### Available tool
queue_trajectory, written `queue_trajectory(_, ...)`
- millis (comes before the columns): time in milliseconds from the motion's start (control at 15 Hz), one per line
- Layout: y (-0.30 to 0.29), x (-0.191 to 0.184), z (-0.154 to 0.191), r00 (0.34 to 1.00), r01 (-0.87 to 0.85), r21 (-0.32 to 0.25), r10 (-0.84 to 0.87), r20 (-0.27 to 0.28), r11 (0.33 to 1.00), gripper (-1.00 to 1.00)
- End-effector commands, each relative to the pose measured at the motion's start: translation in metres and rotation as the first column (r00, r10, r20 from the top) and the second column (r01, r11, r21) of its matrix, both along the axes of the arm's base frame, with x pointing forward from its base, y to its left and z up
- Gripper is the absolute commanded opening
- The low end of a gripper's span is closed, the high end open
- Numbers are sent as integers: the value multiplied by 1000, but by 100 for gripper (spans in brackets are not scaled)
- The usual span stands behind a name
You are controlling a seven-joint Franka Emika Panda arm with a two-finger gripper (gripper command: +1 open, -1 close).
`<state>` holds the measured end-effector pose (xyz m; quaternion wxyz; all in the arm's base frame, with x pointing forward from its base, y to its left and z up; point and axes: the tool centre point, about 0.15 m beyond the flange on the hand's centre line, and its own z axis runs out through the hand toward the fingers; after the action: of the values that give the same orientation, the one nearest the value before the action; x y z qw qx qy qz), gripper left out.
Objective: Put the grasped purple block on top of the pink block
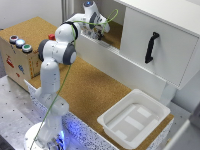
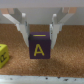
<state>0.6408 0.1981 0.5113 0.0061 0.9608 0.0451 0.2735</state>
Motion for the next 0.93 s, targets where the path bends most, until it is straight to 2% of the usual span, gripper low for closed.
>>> queue_trajectory(0, 17, -74, 33, 998, -60, -51, 59, -20, 997, -100)
queue_trajectory(133, 28, -96, 31, 991, -119, -78, 114, -63, 990, -100)
queue_trajectory(333, 30, -120, 25, 987, -124, -70, 116, -109, 990, -100)
queue_trajectory(533, 37, -146, 26, 987, -110, -40, 105, -124, 993, -100)
queue_trajectory(667, 53, -166, 35, 979, -161, -44, 154, -132, 986, -100)
queue_trajectory(867, 76, -187, 40, 954, -250, -41, 238, -179, 967, -100)
